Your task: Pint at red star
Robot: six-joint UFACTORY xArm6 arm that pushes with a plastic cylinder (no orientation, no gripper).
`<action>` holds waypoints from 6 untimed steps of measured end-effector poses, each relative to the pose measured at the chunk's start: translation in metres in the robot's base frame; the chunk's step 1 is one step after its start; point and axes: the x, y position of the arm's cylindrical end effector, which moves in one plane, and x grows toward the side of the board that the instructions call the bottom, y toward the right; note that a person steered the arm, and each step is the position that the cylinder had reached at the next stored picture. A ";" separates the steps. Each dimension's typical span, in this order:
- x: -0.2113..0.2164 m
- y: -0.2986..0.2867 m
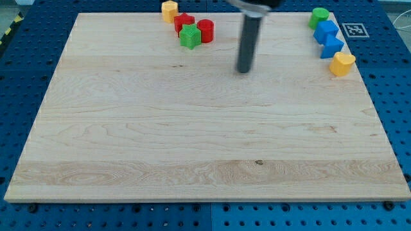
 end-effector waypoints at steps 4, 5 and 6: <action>-0.024 -0.092; 0.003 -0.014; -0.064 0.046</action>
